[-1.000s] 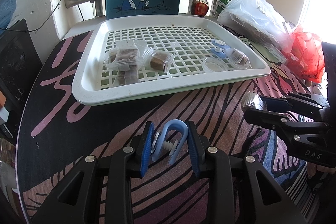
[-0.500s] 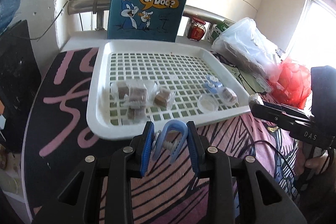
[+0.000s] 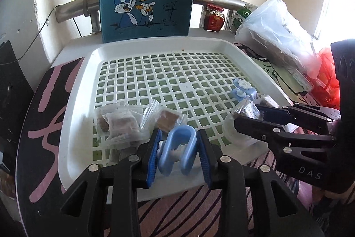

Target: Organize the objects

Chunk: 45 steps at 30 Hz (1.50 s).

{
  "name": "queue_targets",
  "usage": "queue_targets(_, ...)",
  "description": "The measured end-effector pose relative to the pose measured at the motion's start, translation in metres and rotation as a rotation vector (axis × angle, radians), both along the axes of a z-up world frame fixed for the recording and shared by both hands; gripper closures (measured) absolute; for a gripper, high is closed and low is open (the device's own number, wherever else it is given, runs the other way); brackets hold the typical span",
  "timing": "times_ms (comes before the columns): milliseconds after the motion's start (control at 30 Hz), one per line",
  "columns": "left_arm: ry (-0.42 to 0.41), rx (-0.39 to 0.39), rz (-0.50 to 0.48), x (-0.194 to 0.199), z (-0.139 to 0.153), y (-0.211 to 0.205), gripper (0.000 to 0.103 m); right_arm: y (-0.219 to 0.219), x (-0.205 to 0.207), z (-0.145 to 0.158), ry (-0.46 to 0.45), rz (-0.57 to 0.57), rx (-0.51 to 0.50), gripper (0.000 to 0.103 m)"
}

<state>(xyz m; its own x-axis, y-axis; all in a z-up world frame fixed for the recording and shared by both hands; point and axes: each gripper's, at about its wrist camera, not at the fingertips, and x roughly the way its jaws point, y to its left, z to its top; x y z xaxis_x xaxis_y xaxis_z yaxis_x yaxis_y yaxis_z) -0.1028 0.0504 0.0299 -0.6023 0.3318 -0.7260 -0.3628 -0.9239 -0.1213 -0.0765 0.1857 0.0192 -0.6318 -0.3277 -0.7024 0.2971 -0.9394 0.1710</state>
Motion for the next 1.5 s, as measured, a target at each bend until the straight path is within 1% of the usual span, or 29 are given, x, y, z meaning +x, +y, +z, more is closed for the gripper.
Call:
queue_targets(33,-0.011,0.017,0.005,-0.001,-0.001,-0.002,0.057,0.002,-0.001,-0.003,-0.005,-0.008,0.016,0.07)
queue_targets(67,-0.014,0.042,0.006,0.001,0.0,-0.005,0.047,0.003,-0.002,-0.006,-0.022,-0.014,0.034,0.068)
queue_targets(100,-0.011,0.069,0.002,0.004,0.004,-0.008,0.04,0.004,-0.001,-0.006,-0.025,-0.021,0.042,0.065)
queue_targets(133,0.004,0.091,-0.004,0.008,0.009,-0.01,0.037,0.006,0.002,-0.002,-0.009,-0.025,0.044,0.058)
queue_targets(167,0.023,0.108,-0.012,0.013,0.015,-0.012,0.032,0.009,0.007,0.004,0.017,-0.03,0.04,0.053)
queue_targets(200,0.052,0.134,-0.026,0.02,0.026,-0.015,0.027,0.013,0.014,0.013,0.048,-0.035,0.027,0.051)
queue_targets(233,0.075,0.156,-0.037,0.026,0.035,-0.017,0.025,0.018,0.022,0.023,0.081,-0.038,0.002,0.05)
queue_targets(300,0.133,0.204,-0.051,0.039,0.058,-0.024,0.015,0.031,0.042,0.049,0.156,-0.044,-0.061,0.046)
queue_targets(433,0.283,0.253,-0.024,0.072,0.103,-0.046,0.004,0.057,0.087,0.1,0.309,-0.089,-0.145,0.031)
queue_targets(467,0.322,0.243,-0.01,0.082,0.112,-0.05,0.0,0.061,0.098,0.109,0.342,-0.098,-0.159,0.027)
queue_targets(500,0.347,0.223,0.003,0.089,0.116,-0.052,0.0,0.065,0.109,0.116,0.371,-0.104,-0.17,0.025)
queue_targets(533,0.373,0.186,0.013,0.096,0.118,-0.054,0.0,0.068,0.12,0.122,0.398,-0.108,-0.178,0.02)
queue_targets(567,0.385,0.152,0.013,0.101,0.117,-0.055,0.0,0.07,0.129,0.124,0.414,-0.11,-0.178,0.018)
queue_targets(600,0.387,0.111,0.013,0.105,0.113,-0.055,0.0,0.07,0.136,0.125,0.42,-0.111,-0.174,0.018)
queue_targets(633,0.373,0.068,0.021,0.107,0.105,-0.054,0.0,0.069,0.141,0.122,0.411,-0.111,-0.163,0.018)
queue_targets(700,0.314,0.022,0.031,0.107,0.085,-0.054,0.0,0.065,0.143,0.108,0.359,-0.1,-0.145,0.018)
queue_targets(800,0.216,-0.008,0.07,0.101,0.052,-0.056,0.0,0.058,0.134,0.075,0.234,-0.115,-0.089,0.018)
queue_targets(900,0.095,-0.028,0.122,0.085,0.02,-0.056,0.0,0.051,0.115,0.04,0.117,-0.155,-0.038,0.018)
queue_targets(967,0.055,-0.031,0.141,0.081,0.006,-0.057,0.0,0.049,0.104,0.021,0.064,-0.152,-0.026,0.018)
queue_targets(1033,0.03,-0.043,0.151,0.079,-0.004,-0.055,0.0,0.044,0.096,0.006,0.024,-0.148,0.01,0.018)
queue_targets(1133,0.005,-0.075,0.136,0.078,-0.014,-0.048,0.0,0.036,0.093,-0.007,0.011,-0.124,0.059,0.018)
queue_targets(1233,-0.025,-0.09,0.11,0.075,-0.018,-0.041,0.0,0.03,0.09,-0.016,0.003,-0.11,0.101,0.018)
queue_targets(1333,-0.06,-0.127,0.096,0.071,-0.023,-0.034,0.0,0.024,0.081,-0.024,-0.06,-0.089,0.138,0.018)
queue_targets(1367,-0.073,-0.136,0.093,0.069,-0.025,-0.032,0.0,0.022,0.078,-0.028,-0.083,-0.084,0.152,0.016)
queue_targets(1433,-0.077,-0.156,0.093,0.069,-0.026,-0.029,0.0,0.015,0.079,-0.029,-0.076,-0.078,0.2,0.016)
queue_targets(1500,-0.078,-0.157,0.091,0.069,-0.026,-0.029,0.0,0.014,0.08,-0.029,-0.077,-0.066,0.197,0.016)
